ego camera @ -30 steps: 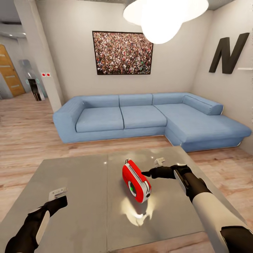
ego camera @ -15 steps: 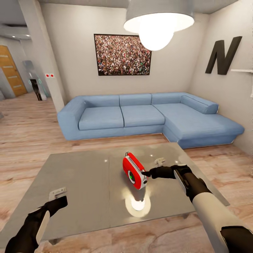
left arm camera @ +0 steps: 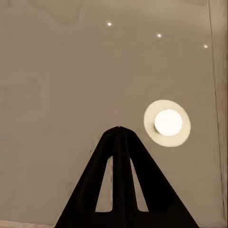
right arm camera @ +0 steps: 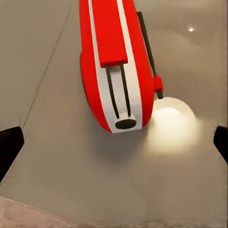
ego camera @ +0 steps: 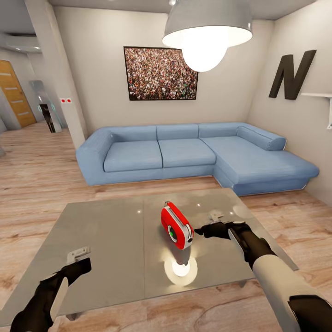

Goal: Turn on the radio receiver that's on the table in the living room.

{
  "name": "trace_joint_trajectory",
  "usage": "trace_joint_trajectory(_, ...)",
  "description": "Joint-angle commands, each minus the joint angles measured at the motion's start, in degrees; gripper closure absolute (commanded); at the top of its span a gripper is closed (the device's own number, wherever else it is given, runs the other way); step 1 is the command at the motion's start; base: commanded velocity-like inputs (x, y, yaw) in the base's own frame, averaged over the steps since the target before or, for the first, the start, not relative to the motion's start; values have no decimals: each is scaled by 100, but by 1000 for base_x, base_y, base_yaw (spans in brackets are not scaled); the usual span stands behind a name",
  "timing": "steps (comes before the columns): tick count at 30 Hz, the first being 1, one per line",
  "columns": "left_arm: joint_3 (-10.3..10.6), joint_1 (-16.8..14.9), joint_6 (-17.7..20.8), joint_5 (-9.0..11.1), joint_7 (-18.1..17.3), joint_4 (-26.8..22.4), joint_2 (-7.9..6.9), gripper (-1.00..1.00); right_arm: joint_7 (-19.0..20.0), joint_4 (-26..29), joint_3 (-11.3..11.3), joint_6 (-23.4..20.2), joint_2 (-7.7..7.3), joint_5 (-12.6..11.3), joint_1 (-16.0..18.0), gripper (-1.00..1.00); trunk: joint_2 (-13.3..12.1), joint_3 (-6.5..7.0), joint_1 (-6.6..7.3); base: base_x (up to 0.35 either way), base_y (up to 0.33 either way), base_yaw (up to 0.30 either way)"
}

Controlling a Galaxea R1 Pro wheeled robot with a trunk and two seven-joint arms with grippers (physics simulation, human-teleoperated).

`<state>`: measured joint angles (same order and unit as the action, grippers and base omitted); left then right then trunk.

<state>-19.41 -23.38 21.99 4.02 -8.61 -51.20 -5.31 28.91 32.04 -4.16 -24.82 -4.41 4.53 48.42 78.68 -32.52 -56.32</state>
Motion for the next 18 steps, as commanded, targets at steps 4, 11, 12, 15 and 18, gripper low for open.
trace_joint_trajectory(4, 13, 0, -124, -10, 0, 535, 32, 100, -169, -1067, 3, 484, -14, 2, 0, -100, -162, 73, 89, 0, 0, 0)
trace_joint_trajectory(11, 16, 0, -1540, -262, 182, 2425, -245, 100, -364, -2838, 3, 1677, -32, 9, 0, -100, -443, 198, 242, 0, 0, 0)
trace_joint_trajectory(12, 14, 0, -1747, -306, 214, 2704, -285, 100, -378, -3056, 3, 1846, -36, 10, 0, -100, -483, 216, 264, 0, 0, 0)
trace_joint_trajectory(15, 9, 0, -2192, -359, 254, 3260, -382, 100, -397, -3418, 0, 2148, -51, 12, -6, -100, -603, 270, 330, 0, 0, 0)
trace_joint_trajectory(18, 13, 2, -2487, -382, 270, 3759, -462, 100, -411, -3569, -4, 2273, -72, 12, -53, -100, -723, 324, 396, 0, 0, 0)
